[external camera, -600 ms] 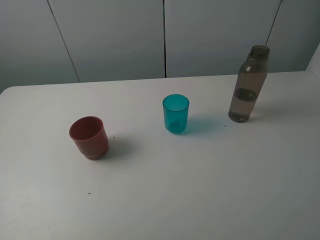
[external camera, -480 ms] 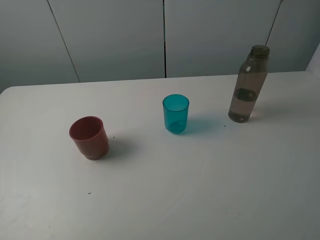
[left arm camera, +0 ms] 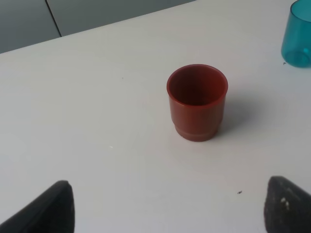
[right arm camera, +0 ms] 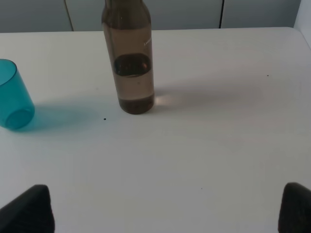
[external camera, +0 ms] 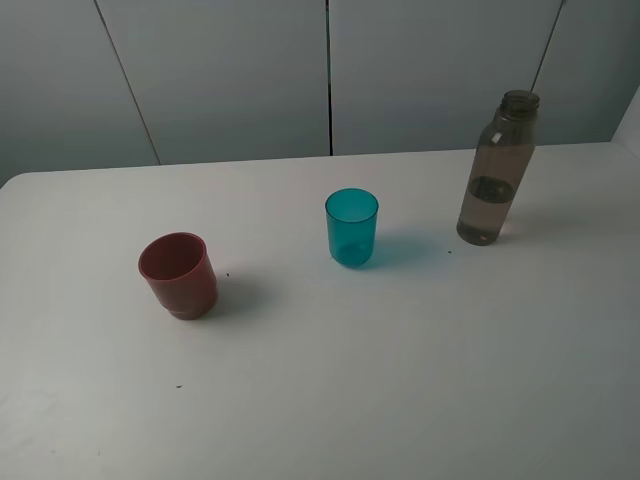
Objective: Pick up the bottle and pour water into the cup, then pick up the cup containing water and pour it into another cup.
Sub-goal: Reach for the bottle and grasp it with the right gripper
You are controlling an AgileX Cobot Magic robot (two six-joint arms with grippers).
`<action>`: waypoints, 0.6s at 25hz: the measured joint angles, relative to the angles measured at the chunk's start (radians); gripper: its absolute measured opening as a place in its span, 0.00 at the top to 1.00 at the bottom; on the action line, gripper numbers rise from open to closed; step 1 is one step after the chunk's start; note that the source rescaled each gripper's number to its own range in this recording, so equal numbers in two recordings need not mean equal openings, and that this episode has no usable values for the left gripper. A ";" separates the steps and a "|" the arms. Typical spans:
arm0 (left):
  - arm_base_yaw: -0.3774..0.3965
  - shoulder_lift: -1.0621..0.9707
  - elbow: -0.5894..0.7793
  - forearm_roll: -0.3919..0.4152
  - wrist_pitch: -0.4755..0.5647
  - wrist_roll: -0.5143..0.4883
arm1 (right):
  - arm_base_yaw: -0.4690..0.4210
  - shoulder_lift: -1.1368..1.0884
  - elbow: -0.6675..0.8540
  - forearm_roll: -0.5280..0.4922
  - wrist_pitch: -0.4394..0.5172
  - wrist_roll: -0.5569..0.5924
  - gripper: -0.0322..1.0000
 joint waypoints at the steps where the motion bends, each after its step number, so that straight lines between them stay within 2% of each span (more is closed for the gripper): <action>1: 0.000 0.000 0.000 0.000 0.000 0.000 | 0.000 0.000 0.000 0.000 0.000 0.000 0.00; 15: 0.000 0.000 0.000 0.000 0.000 0.000 | 0.004 0.000 0.000 -0.009 0.000 0.002 0.00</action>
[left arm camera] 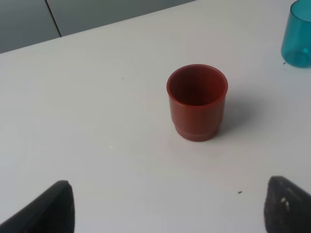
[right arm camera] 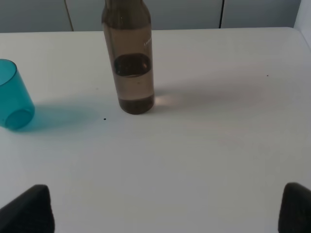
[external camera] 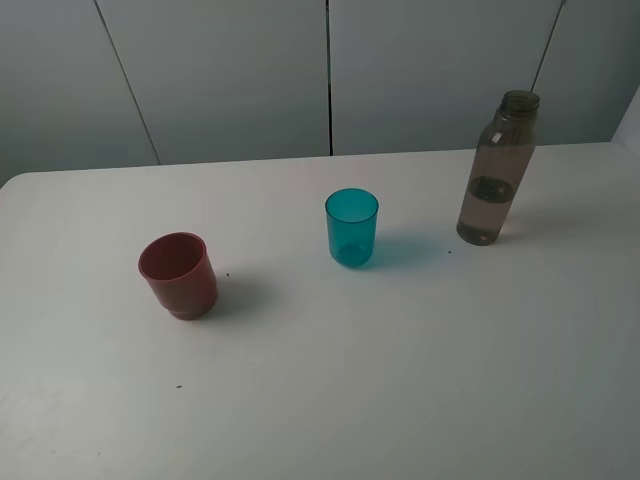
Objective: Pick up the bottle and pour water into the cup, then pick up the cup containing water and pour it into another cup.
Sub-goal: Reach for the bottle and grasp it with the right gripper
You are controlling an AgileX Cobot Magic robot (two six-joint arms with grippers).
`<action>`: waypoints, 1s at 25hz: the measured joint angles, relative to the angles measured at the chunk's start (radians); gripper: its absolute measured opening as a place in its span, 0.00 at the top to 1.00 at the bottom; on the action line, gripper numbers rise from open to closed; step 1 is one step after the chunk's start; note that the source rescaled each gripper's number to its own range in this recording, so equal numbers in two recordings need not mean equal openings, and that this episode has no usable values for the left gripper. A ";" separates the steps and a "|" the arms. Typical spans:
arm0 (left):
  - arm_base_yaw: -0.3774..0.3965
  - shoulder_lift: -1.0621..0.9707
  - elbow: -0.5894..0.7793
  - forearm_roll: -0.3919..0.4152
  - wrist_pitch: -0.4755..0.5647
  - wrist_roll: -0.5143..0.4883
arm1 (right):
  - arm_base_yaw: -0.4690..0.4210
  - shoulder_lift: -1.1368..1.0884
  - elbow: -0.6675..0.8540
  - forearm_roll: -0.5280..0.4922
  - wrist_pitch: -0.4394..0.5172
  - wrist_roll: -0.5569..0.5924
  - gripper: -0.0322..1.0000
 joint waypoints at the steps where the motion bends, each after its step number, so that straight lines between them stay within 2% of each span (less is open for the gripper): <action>1: 0.000 0.000 0.000 0.000 0.000 0.000 | 0.000 0.000 0.000 -0.007 0.000 0.000 0.00; 5: 0.000 0.000 0.000 0.000 0.000 0.000 | 0.006 0.034 0.000 0.013 0.003 -0.002 0.00; 9: 0.000 0.000 0.000 0.000 0.000 0.000 | 0.006 0.193 -0.055 0.040 0.010 -0.002 0.00; 12: 0.000 0.000 0.000 0.000 0.000 0.000 | 0.006 0.358 -0.140 0.040 -0.047 -0.004 0.00; 15: 0.000 0.000 0.000 0.000 0.000 0.000 | 0.006 0.532 -0.221 0.043 -0.195 -0.004 0.00; 19: 0.000 0.000 0.000 0.000 0.000 0.000 | 0.006 0.731 -0.253 0.117 -0.437 0.008 0.00; 22: 0.000 0.000 0.000 0.000 0.000 0.000 | 0.028 0.838 -0.242 0.126 -0.557 0.106 0.00; 25: 0.000 0.000 0.000 0.000 0.000 0.000 | 0.102 0.906 -0.168 0.116 -0.716 0.179 0.00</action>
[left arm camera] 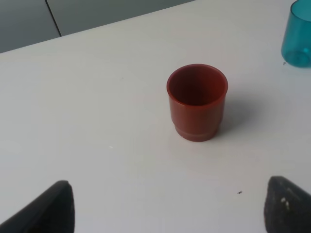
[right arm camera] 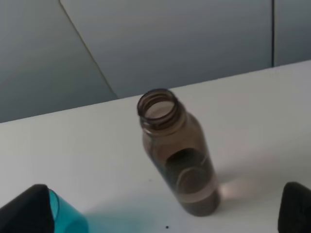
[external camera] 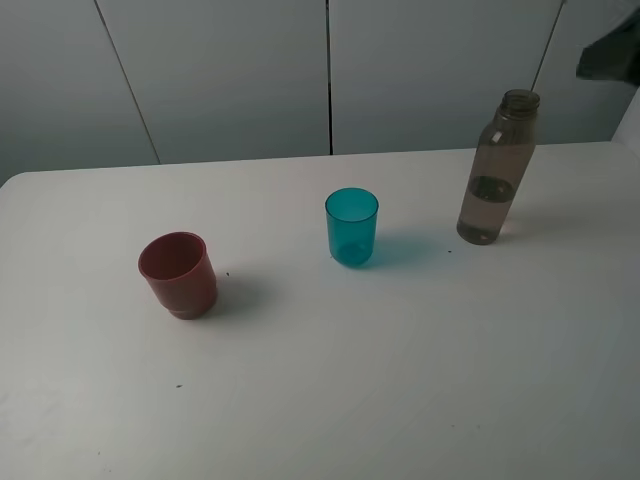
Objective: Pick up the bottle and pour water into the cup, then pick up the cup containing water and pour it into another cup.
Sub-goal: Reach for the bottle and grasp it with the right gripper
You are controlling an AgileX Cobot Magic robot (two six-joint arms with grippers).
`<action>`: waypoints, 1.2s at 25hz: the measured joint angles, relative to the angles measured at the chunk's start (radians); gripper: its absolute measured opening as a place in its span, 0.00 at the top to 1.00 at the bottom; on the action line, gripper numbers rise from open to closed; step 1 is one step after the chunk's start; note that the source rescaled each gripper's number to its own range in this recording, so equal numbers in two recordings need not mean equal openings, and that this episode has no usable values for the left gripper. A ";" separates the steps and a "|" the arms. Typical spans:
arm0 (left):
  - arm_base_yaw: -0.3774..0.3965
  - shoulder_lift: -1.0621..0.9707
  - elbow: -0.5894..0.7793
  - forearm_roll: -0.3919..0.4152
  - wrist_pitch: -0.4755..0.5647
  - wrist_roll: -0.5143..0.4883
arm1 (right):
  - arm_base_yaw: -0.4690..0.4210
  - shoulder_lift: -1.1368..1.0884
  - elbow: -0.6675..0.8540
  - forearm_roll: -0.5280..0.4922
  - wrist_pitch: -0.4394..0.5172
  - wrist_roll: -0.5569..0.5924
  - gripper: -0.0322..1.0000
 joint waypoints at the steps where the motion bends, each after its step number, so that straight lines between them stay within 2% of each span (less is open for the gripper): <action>1: 0.000 0.000 0.000 0.000 0.000 0.000 | 0.020 0.015 0.034 -0.007 -0.068 0.004 0.00; 4: 0.000 0.000 0.000 0.000 0.000 0.000 | 0.061 0.038 0.185 -0.046 -0.366 -0.010 0.00; 6: 0.000 0.000 0.000 0.000 0.000 0.000 | 0.063 0.044 0.266 -0.054 -0.492 -0.028 0.00; 7: 0.000 0.000 0.000 0.000 0.000 0.000 | 0.063 0.044 0.298 -0.054 -0.526 -0.043 0.00; 11: 0.000 0.000 0.000 0.000 0.000 0.000 | 0.063 0.050 0.352 -0.061 -0.557 -0.083 0.00; 13: 0.000 0.000 0.000 0.000 0.000 0.000 | 0.063 0.070 0.380 -0.067 -0.615 -0.099 0.00; 22: 0.000 0.000 0.000 0.000 0.000 0.000 | 0.063 0.315 0.468 -0.071 -1.083 -0.124 0.00; 26: 0.000 0.000 0.000 0.000 0.000 0.000 | 0.063 0.472 0.468 -0.076 -1.219 -0.124 0.00; 30: 0.000 0.000 0.000 0.000 0.000 0.000 | 0.063 0.612 0.468 -0.073 -1.401 -0.124 0.00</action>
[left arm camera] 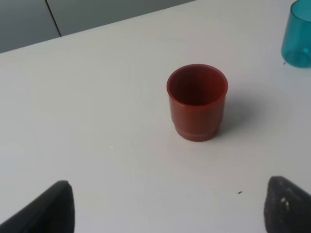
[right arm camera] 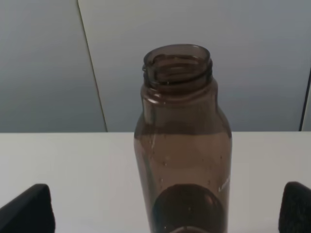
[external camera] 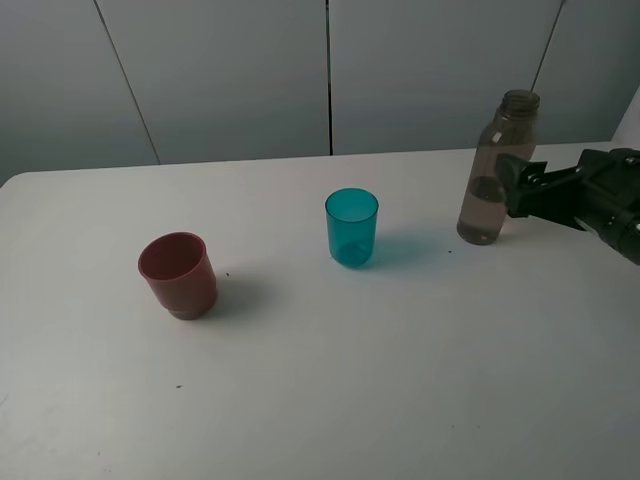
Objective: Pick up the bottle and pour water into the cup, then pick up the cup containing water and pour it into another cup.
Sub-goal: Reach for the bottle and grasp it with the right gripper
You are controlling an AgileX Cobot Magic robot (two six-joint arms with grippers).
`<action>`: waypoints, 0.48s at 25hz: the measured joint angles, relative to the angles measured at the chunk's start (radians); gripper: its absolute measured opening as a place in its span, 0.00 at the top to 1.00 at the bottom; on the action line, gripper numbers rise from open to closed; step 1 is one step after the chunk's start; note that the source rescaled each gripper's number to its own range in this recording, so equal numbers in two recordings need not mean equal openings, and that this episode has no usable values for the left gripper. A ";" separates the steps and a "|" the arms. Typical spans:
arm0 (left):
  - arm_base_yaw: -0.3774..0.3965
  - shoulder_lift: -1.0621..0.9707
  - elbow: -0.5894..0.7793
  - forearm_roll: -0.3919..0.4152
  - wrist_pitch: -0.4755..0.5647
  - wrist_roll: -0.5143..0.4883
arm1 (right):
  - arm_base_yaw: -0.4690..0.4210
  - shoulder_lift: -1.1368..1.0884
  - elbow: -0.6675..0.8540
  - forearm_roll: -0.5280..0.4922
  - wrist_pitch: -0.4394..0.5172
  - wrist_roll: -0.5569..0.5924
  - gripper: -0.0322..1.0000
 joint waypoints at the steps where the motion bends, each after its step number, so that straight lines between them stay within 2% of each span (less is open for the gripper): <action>1: 0.000 0.000 0.000 0.000 0.000 0.000 | 0.000 0.029 -0.002 0.000 -0.031 0.000 0.00; 7: 0.000 0.000 0.000 0.000 0.000 0.000 | 0.000 0.150 -0.074 0.002 -0.066 -0.041 0.00; 12: 0.000 0.000 0.000 0.000 0.000 0.000 | 0.000 0.190 -0.158 0.024 -0.024 -0.085 0.00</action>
